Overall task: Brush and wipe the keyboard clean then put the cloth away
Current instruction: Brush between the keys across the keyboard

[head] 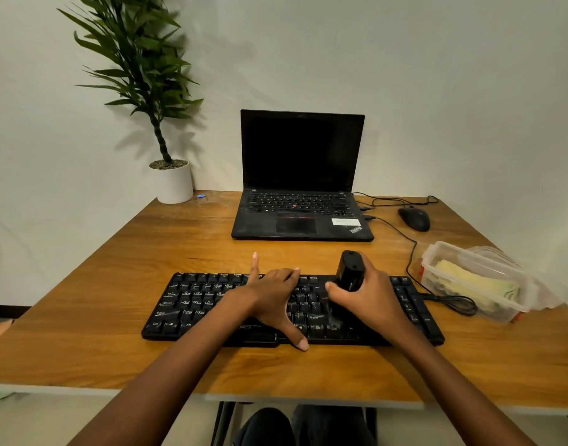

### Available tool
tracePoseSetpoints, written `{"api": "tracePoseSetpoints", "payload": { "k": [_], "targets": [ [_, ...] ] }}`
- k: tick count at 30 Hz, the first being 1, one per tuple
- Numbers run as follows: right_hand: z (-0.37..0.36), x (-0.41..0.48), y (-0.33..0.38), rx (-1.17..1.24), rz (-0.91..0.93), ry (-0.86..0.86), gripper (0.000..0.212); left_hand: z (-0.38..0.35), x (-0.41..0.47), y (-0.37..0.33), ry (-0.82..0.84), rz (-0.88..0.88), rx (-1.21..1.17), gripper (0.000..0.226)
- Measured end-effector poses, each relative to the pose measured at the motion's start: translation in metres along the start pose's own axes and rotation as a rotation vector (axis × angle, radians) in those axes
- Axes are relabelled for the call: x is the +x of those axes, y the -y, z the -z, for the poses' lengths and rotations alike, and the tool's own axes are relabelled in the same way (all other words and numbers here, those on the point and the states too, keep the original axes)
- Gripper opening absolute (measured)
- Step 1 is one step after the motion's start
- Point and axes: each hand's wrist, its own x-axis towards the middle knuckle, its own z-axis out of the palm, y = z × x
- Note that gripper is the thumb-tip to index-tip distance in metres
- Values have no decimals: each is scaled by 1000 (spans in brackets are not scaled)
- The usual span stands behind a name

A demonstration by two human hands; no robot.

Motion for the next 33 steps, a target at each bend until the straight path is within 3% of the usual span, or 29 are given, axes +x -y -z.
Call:
{"api": "tracePoseSetpoints", "payload": {
  "k": [3, 8, 10, 14, 19, 22, 25, 29, 33],
  "targets": [
    [0, -1, 0, 2, 13, -79, 36, 0, -1, -1, -5, 3, -2, 130],
    [-3, -41, -2, 87, 17, 19, 41, -1, -1, 0, -9, -1, 14, 130],
    [2, -34, 0, 99, 5, 19, 32, -2, 0, 0, -6, -1, 18, 130],
    [8, -3, 10, 126, -18, -182, 31, -1, 0, 0, 4, 4, 13, 130],
    [-8, -29, 2, 55, -51, -82, 38, -1, 2, 1, 6, -1, 15, 131],
    [-6, -46, 1, 29, -87, -58, 53, -2, 1, 2, -3, -4, 15, 131],
    [8, -32, 11, 99, -115, 24, 30, -3, 0, 3, -7, -7, 3, 130],
    [19, -1, 18, 201, -102, -21, 27, -3, -6, 12, 6, -14, -27, 131],
    [15, 3, 20, 319, -71, 301, 33, 0, -8, 18, 30, -10, -29, 131]
  ]
}}
